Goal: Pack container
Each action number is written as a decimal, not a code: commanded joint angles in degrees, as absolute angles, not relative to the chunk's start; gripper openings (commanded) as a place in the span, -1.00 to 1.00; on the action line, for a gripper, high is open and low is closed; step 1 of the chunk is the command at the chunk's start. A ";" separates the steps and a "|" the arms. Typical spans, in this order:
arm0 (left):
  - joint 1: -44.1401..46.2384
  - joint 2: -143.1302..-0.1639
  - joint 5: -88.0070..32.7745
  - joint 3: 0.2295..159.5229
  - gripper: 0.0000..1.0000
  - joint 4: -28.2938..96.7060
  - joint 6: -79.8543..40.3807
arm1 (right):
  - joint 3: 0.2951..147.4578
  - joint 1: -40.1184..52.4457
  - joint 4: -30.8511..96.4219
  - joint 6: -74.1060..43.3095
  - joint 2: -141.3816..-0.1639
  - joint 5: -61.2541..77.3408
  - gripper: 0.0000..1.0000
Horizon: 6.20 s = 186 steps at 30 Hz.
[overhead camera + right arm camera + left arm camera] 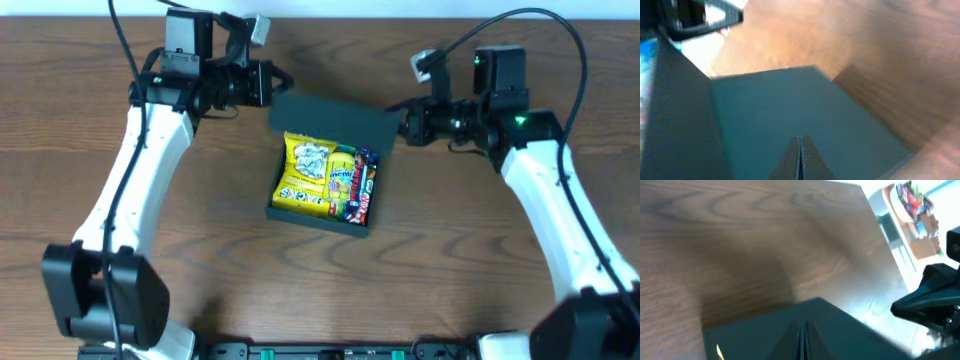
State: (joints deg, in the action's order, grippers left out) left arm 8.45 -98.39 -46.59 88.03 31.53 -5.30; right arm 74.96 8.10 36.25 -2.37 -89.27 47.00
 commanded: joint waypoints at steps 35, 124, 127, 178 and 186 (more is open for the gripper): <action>10.17 -93.32 -34.61 50.19 -0.88 29.76 -12.08 | 63.20 14.66 26.59 -24.21 -102.76 25.98 -0.97; 2.26 -0.25 -13.08 3.84 0.90 12.14 -8.78 | 24.29 23.29 47.59 -33.63 -13.45 7.92 0.99; 2.26 -0.25 -13.10 3.84 0.91 12.14 -8.78 | 24.29 23.29 47.59 -33.63 -13.45 7.92 0.98; 2.26 -0.25 -13.10 3.84 0.90 12.14 -8.78 | 9.23 23.18 41.69 -16.23 -0.32 -4.05 0.98; 2.26 -0.25 -13.10 3.86 0.91 12.14 -8.78 | 9.23 23.18 41.69 -16.23 -0.32 -4.05 0.99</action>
